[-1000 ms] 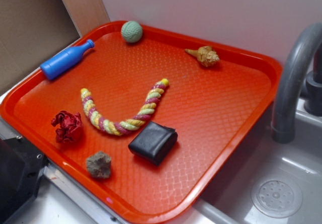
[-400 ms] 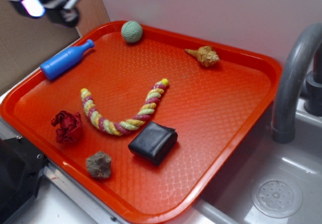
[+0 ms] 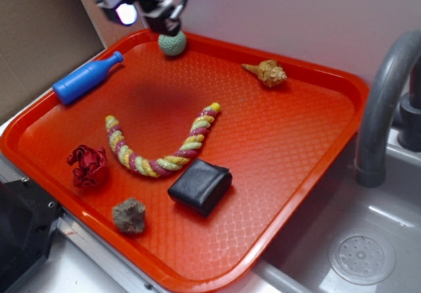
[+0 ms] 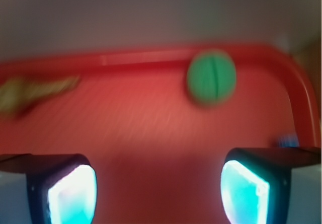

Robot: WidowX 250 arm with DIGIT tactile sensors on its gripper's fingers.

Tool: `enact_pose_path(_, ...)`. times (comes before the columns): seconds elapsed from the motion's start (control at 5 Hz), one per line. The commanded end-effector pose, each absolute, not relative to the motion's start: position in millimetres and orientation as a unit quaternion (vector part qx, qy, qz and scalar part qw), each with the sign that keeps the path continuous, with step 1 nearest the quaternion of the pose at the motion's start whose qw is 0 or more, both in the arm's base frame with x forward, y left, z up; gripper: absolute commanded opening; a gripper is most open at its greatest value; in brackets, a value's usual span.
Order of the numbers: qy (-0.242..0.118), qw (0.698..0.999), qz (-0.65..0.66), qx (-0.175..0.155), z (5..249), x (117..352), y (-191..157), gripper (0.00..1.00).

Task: Grab the green ball.

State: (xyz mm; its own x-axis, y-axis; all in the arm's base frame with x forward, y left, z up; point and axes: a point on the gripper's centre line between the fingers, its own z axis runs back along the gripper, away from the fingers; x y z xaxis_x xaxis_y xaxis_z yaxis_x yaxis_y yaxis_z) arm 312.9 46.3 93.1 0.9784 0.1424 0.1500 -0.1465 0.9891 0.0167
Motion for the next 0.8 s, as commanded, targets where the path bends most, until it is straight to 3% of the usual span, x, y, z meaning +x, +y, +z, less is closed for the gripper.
enact_pose_path(0.0, -0.098, 0.988, 0.115, 0.042, 73.8, 356.8, 84.6, 1.0)
enact_pose_path(0.6, -0.101, 0.988, 0.105, 0.051, 55.5, 366.2, 96.2, 1.0)
